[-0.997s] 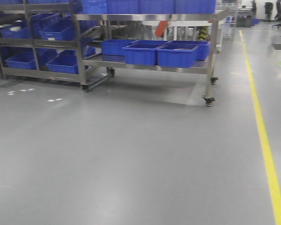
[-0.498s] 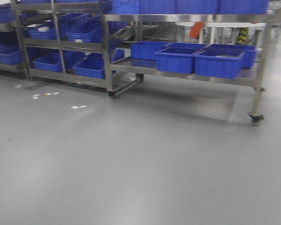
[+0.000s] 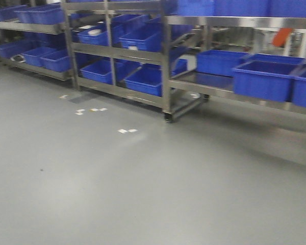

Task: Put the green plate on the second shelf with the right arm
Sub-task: 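Drive the base along the shelving to the rack of blue bins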

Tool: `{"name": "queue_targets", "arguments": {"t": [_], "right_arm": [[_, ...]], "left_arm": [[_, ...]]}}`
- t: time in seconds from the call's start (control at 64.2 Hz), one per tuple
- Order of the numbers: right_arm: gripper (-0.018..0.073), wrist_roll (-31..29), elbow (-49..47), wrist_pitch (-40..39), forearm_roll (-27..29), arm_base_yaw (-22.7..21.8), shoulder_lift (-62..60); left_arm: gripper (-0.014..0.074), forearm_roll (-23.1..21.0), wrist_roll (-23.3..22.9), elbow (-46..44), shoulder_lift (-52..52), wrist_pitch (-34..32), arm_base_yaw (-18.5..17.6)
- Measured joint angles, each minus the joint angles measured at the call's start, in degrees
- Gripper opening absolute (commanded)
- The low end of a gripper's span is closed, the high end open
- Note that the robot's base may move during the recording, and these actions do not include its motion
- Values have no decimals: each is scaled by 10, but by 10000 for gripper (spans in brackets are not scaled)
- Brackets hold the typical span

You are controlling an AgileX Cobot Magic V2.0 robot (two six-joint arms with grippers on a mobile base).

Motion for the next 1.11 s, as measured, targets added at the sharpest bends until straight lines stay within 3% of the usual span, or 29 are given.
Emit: {"name": "queue_targets", "arguments": {"t": [1.106], "right_arm": [[56,0,0,6,-3,0,0]], "left_arm": [[130,0,0,0,0,0,0]]}}
